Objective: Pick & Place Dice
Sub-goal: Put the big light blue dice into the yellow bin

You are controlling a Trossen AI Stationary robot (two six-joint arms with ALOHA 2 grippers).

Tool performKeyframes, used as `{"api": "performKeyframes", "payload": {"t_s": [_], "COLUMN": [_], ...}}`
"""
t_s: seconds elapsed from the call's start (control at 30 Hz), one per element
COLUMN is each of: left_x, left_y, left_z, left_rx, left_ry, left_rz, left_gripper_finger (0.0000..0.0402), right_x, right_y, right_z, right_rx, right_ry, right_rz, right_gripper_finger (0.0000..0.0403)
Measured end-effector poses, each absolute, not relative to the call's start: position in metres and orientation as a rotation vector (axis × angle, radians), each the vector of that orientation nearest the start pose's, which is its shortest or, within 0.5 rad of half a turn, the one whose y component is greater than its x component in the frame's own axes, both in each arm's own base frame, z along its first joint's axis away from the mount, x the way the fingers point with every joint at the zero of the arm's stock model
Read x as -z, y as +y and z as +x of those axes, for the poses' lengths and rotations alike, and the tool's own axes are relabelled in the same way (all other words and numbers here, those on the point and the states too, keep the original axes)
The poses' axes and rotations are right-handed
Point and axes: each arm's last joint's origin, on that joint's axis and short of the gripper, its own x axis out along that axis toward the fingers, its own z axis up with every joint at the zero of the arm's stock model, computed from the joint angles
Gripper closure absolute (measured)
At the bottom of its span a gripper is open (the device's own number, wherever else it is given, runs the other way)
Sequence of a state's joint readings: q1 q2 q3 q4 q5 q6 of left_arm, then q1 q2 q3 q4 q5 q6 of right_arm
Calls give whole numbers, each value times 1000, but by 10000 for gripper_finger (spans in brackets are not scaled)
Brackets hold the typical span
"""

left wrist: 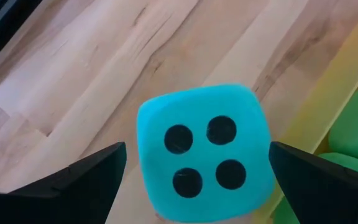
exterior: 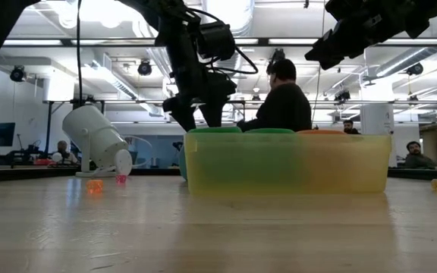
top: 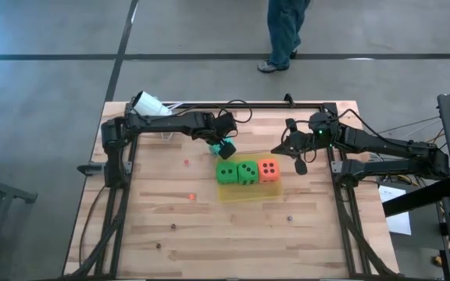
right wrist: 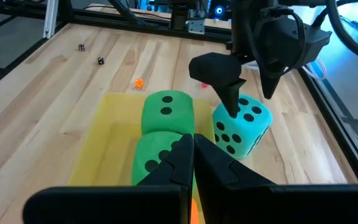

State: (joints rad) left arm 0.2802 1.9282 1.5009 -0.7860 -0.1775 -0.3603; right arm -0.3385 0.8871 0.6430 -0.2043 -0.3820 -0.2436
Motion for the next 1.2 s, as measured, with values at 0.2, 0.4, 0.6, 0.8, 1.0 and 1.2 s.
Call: {"api": "performKeyframes", "payload": {"t_s": [0.2,0.4,0.6,0.8,1.0,1.2], "left_x": [-214,-212,-205,-205,-205,-207], "left_y": [114,114,113,113,113,113], "left_z": [378,379,378,377,377,378], "left_rx": [-609,-598,-584,-600,-600,-614], "left_ry": [1127,1109,1119,1126,1125,1117], "left_rz": [-375,-377,-388,-377,-377,-396], "left_gripper_finger": [1,1,1,1,1,2], "right_x": [-266,-266,-266,-266,-266,-266], "right_y": [-53,-53,-53,-53,-53,-53], "right_z": [184,184,184,183,183,183], "right_rx": [-94,-94,-94,-94,-94,-94], "right_ry": [411,411,411,411,411,411], "right_rz": [-82,-82,-82,-82,-82,-82], "right_gripper_finger": [394,394,394,394,394,394]}}
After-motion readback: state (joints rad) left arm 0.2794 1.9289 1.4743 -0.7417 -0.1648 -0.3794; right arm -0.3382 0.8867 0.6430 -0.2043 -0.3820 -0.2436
